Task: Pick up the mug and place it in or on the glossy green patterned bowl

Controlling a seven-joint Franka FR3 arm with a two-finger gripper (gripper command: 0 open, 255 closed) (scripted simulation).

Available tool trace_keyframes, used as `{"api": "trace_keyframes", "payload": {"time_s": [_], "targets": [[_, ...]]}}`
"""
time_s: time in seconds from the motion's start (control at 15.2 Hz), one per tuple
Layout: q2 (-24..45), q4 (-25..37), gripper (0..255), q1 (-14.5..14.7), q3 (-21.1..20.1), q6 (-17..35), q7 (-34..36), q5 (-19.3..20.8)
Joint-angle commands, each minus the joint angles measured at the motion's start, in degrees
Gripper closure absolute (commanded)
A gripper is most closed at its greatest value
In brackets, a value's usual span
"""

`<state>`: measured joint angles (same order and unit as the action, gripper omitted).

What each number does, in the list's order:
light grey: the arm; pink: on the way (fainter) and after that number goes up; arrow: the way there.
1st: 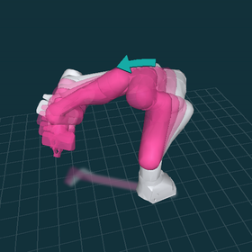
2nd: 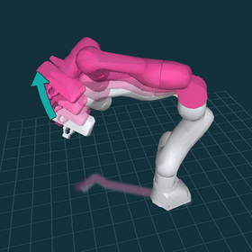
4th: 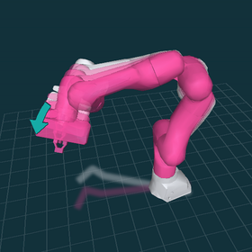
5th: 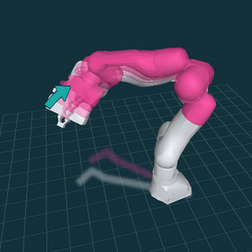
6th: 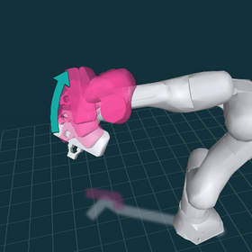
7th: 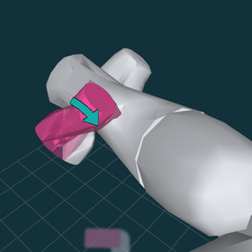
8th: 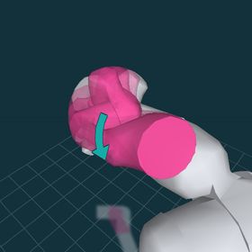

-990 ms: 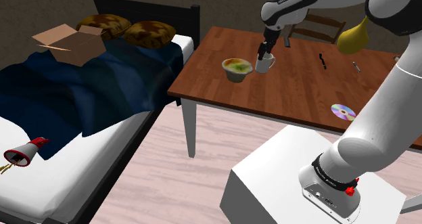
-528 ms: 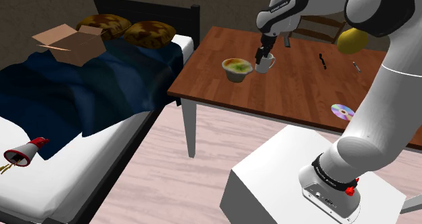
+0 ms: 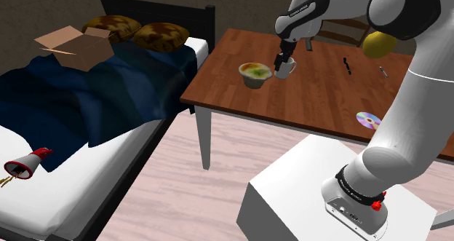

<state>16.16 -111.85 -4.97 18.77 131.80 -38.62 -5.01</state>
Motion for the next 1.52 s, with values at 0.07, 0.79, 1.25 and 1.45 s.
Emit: {"api": "trace_keyframes", "payload": {"time_s": [0.07,0.79,1.25,1.45], "targets": [[0.0,0.0,0,0.0,0.0,0.0,0.0,0.0],[-0.4,0.3,255,0.1,0.1,-0.7,0.1,0.2],[-3.0,2.6,255,0.4,0.5,-5.4,0.8,1.4],[-3.9,3.8,255,0.5,0.6,-7.4,1.0,1.8]]}}
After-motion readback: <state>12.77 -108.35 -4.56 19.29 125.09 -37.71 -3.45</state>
